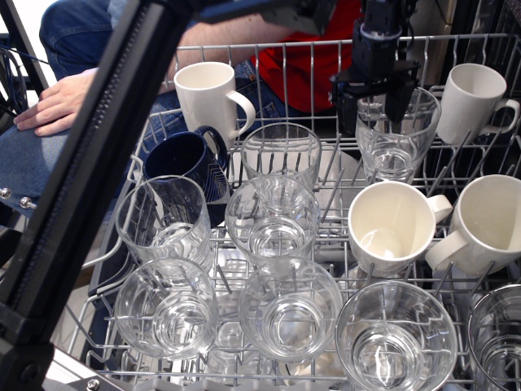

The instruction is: Pick up glass cup

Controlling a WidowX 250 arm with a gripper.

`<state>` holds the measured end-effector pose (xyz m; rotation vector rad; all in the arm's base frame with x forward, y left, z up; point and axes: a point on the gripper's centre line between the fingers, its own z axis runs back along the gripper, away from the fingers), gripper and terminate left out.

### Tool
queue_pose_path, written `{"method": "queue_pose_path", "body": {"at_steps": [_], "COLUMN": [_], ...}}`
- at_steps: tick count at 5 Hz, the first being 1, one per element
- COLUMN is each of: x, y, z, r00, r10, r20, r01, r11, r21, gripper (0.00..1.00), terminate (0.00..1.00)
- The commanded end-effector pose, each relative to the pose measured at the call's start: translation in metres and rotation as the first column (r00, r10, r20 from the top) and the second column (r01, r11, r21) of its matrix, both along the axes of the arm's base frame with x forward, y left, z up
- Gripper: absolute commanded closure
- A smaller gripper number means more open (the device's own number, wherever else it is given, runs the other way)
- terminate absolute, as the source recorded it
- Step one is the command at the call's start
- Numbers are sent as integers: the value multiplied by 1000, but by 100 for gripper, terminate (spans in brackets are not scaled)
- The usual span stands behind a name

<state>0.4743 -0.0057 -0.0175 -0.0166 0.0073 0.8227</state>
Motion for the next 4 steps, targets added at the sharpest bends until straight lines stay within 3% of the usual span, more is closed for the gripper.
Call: {"method": "queue_pose_path", "body": {"at_steps": [1,3,4], "x": [6,-2,2], "y": [8,9,5], "z": [11,12,32], "r00": [997,997,998], "r10": [21,34,40], "r20": [73,71,58], "r01": [-22,-33,-37], "r11": [1000,999,999], "r21": [8,-20,-40], "gripper": [100,100,100], "terminate": [0,0,0]}}
